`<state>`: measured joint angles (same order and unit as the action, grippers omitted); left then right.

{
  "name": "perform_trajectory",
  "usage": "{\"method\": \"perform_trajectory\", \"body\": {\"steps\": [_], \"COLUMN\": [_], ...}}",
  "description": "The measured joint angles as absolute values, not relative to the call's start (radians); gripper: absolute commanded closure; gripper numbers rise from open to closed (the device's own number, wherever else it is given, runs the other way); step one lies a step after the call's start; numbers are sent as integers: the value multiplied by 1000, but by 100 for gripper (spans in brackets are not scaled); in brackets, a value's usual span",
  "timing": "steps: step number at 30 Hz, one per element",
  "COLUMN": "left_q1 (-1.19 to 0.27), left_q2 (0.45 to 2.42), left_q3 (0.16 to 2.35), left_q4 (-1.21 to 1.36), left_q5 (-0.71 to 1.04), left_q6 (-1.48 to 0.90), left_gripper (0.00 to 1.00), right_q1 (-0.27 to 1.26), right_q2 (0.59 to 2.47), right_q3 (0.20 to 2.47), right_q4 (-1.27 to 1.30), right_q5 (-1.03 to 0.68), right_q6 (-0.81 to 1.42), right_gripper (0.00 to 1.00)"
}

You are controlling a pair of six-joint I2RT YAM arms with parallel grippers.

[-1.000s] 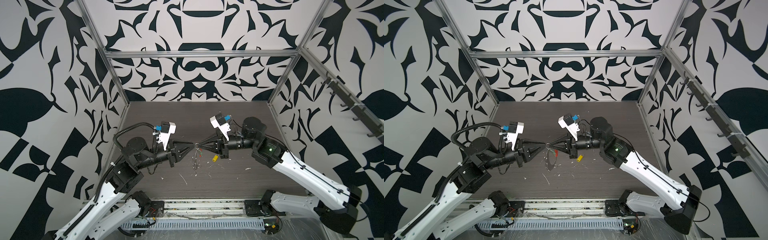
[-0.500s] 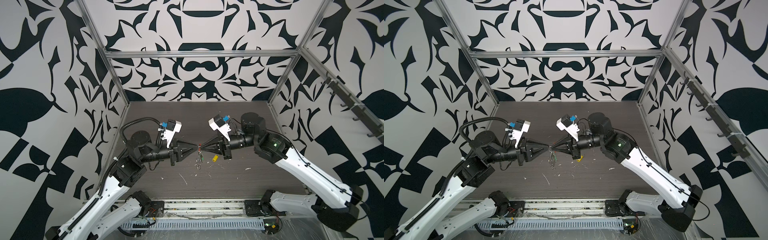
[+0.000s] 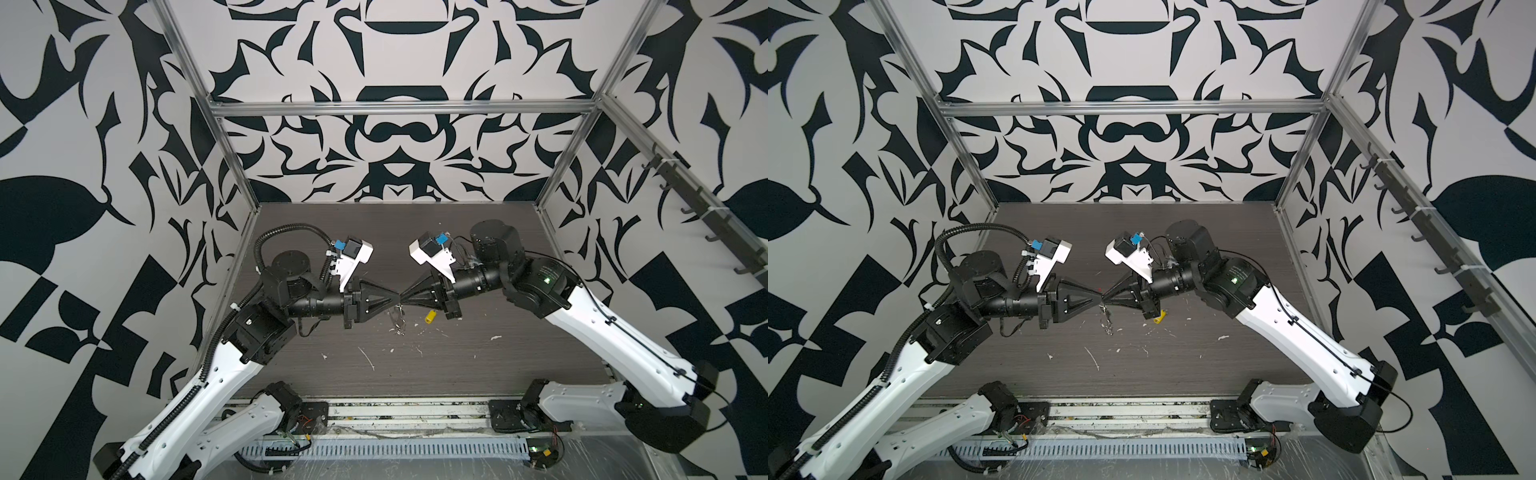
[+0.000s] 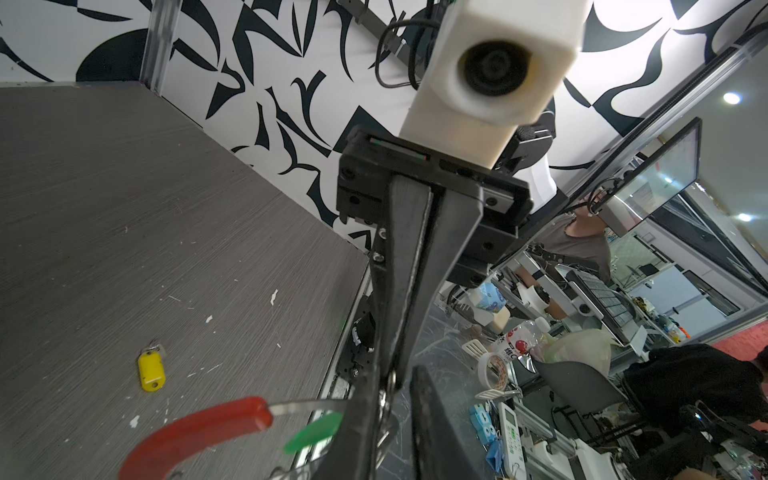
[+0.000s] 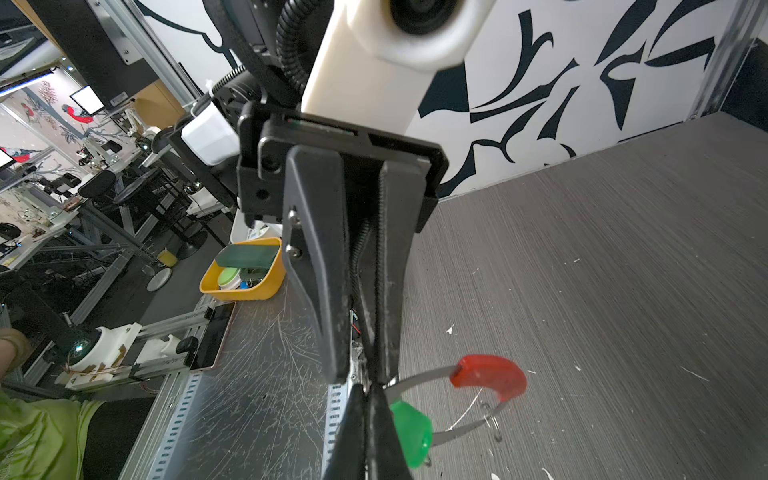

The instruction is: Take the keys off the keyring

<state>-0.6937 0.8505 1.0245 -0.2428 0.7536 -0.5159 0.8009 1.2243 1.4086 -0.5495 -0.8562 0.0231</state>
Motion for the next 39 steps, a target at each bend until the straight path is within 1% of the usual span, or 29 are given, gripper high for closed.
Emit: {"method": "perform_trajectory", "body": {"steps": [5,9,13,18,22,26,28,29,35,39], "left_q1": [-694,-694,-694,-694,-694,-694,-694,-694,-694,-694], "left_q2": [862,862,862,867,866,848,828,815,750,726], "left_q3": [1040,1050,1051,1051,1052,1038,1015,999,888,832], "left_q4": [-283,-319,-337,-349,-344,-300,-261,-237,-70,33], "left_q5": [757,755,755,751,743,709,684,670,573,529], "left_q6": [-505,-489,-479,-466,-458,-469,-479,-484,-533,-569], "left_gripper": [82,85,83,93,100,100,100,100,100,100], "right_q1": [801,800,800,799,798,797,795,795,796,796], "right_q2": [1226,1225,1226,1232,1234,1211,1175,1150,1008,983], "right_q3": [1413,1422,1424,1427,1427,1392,1337,1300,1078,974], "right_q4": [-577,-583,-584,-588,-583,-499,-413,-363,-38,163], "right_q5": [-847,-842,-838,-833,-833,-804,-767,-743,-576,-498], "right_q6": [10,0,-3,-2,19,72,116,144,328,445], "right_gripper": [100,100,100,100,100,75,68,66,63,62]}}
